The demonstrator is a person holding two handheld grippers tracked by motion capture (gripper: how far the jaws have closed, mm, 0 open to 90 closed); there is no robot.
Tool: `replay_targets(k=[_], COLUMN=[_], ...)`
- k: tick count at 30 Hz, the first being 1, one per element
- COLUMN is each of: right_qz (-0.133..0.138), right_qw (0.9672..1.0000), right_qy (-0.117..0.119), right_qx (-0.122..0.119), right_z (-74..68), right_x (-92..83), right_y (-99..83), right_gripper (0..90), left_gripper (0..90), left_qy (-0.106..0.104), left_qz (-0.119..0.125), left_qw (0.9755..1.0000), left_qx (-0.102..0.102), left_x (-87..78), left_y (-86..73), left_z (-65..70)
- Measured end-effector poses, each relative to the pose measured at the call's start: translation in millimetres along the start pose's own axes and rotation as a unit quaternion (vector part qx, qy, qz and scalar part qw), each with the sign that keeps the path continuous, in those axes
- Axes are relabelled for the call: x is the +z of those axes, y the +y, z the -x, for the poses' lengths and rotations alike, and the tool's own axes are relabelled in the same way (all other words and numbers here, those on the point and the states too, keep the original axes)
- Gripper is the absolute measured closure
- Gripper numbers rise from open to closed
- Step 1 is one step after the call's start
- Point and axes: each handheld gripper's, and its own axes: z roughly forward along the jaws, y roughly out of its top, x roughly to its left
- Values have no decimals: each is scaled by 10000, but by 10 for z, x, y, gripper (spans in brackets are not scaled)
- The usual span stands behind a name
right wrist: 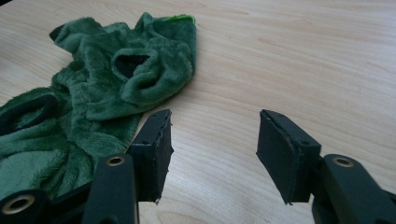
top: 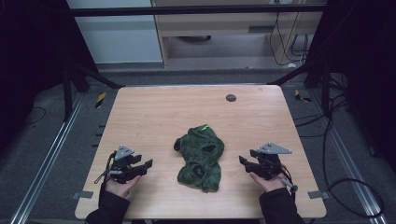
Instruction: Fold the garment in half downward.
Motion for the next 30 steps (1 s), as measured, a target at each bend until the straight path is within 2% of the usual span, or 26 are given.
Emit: replay_targets(k=[9, 22, 30], right_qz=[68, 46, 23], right_qw=[9999, 9998, 9997], right_qy=[142, 163, 194], right_qx=[-67, -110, -154], right_z=[-20, -45, -70], right_x=[15, 88, 145], right_y=[133, 287, 395], right_gripper=[469, 505, 514], left_gripper=[469, 481, 487], left_qy=[-31, -42, -117], left_qz=[80, 310, 311], left_qw=[10000, 9993, 9992], left_qx=[15, 182, 221], left_x=[24, 14, 82], left_y=[145, 411, 487], left_z=[21, 50, 77])
